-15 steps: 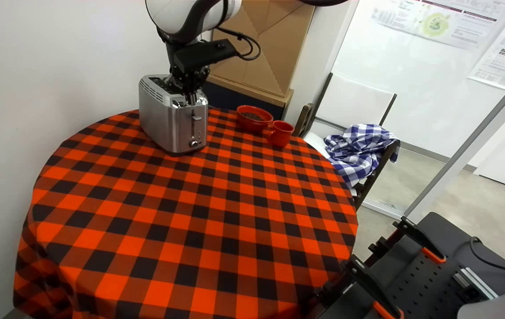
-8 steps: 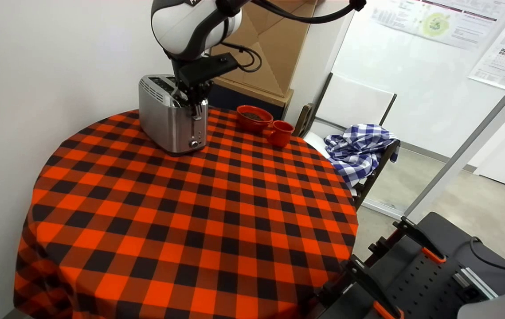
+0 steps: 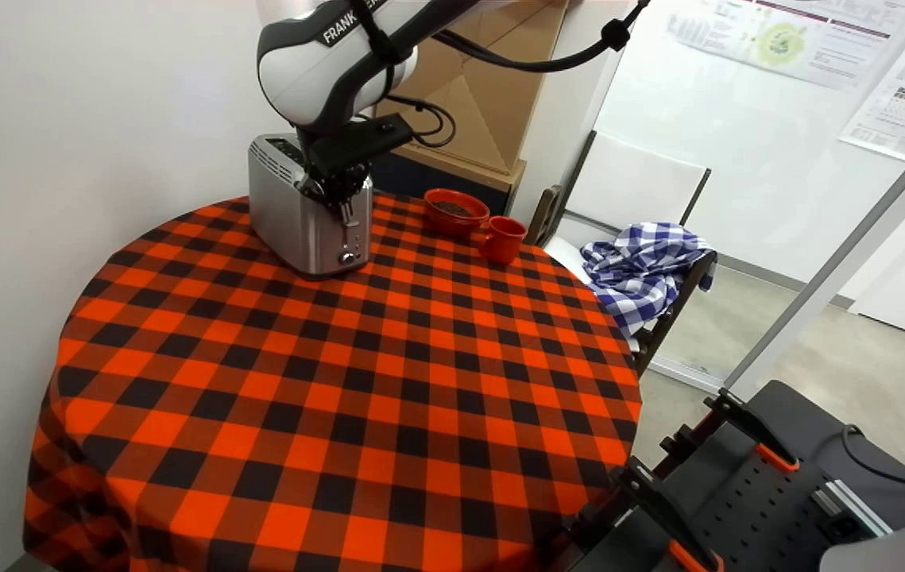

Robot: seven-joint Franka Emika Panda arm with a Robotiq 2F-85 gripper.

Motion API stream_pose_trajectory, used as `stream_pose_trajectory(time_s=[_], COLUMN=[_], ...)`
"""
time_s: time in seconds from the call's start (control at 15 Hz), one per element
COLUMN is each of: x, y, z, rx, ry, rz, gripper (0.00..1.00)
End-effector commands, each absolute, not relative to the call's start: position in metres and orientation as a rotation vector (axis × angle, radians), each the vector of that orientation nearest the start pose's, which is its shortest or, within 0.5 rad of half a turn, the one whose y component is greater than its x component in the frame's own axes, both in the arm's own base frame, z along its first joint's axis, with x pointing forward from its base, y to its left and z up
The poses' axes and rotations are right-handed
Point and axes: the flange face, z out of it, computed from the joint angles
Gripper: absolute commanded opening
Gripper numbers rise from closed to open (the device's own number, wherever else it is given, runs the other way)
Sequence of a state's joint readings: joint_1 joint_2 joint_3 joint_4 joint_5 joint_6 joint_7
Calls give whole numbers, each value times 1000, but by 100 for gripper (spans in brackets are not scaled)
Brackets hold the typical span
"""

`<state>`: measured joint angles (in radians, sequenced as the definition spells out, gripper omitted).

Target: Push down the button on the toaster.

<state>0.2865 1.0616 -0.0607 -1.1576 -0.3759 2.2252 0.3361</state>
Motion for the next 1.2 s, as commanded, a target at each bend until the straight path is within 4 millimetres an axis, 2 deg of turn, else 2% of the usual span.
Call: stream_pose_trajectory(time_s=[0.0, 0.4, 0.73, 0.87, 1.0, 1.07, 1.13], x=[751, 748, 742, 742, 745, 747, 748], y=[174, 148, 157, 162, 160, 158, 154], z=[123, 82, 68, 73, 91, 102, 115], rx=[-3464, -3477, -3467, -3464, -3439, -3416, -3380], ry=[-244, -181, -195, -210, -183, -164, -153], rz=[-179, -89, -58, -55, -26, -13, 6], gripper=[0, 0, 0, 0, 0, 26, 27])
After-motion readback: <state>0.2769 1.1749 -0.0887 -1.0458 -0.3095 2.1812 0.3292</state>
